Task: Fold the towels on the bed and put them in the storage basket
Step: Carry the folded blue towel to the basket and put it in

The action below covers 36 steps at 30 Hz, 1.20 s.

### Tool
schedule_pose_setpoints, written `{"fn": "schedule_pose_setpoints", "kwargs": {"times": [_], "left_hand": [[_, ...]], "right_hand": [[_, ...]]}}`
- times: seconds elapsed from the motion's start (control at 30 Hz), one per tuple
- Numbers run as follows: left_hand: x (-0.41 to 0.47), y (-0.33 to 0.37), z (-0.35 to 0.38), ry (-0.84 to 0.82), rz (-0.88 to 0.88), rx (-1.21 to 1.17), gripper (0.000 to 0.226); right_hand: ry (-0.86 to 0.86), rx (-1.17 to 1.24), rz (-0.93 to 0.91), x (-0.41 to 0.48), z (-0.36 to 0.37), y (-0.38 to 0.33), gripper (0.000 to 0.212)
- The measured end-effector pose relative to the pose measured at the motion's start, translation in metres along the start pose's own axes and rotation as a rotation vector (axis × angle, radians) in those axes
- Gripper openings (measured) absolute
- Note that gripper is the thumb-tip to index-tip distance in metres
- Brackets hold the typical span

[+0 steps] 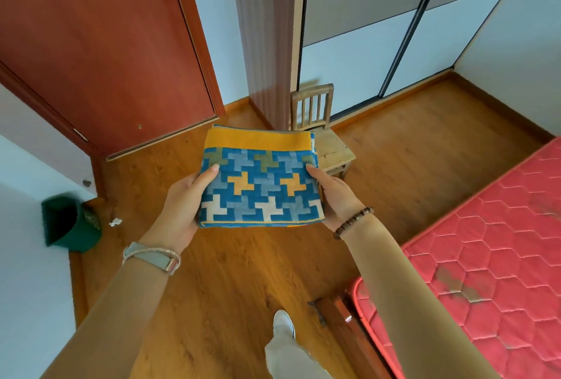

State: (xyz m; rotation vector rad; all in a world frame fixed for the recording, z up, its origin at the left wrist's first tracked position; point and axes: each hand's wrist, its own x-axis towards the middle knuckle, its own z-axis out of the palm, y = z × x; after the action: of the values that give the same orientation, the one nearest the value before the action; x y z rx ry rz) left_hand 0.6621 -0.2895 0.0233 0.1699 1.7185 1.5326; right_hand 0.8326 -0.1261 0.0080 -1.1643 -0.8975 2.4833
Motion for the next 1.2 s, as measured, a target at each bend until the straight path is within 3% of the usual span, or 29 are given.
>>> {"fn": "schedule_pose_setpoints", "kwargs": {"times": [0.27, 0.57, 0.73, 1.07, 1.17, 1.2], "left_hand": [[0.074, 0.039, 0.059, -0.126, -0.011, 0.043, 0.027], [0.160, 0.064, 0.152, -0.362, -0.025, 0.153, 0.025], [0.208, 0.082, 0.201, -0.507, -0.063, 0.210, 0.035], [0.288, 0.139, 0.271, -0.658, -0.065, 0.298, 0.022], [0.299, 0.145, 0.292, -0.712, -0.061, 0.314, 0.006], [0.301, 0.146, 0.301, -0.727, -0.050, 0.311, 0.012]], "right_hand": [[0.110, 0.082, -0.037, 0.034, -0.023, -0.062, 0.039], [0.247, 0.205, -0.161, 0.056, -0.071, -0.112, 0.040], [0.346, 0.254, -0.237, 0.070, -0.092, -0.141, 0.035], [0.463, 0.360, -0.311, 0.122, -0.099, -0.197, 0.034], [0.483, 0.412, -0.333, 0.128, -0.105, -0.205, 0.032], [0.496, 0.425, -0.342, 0.128, -0.109, -0.208, 0.033]]}}
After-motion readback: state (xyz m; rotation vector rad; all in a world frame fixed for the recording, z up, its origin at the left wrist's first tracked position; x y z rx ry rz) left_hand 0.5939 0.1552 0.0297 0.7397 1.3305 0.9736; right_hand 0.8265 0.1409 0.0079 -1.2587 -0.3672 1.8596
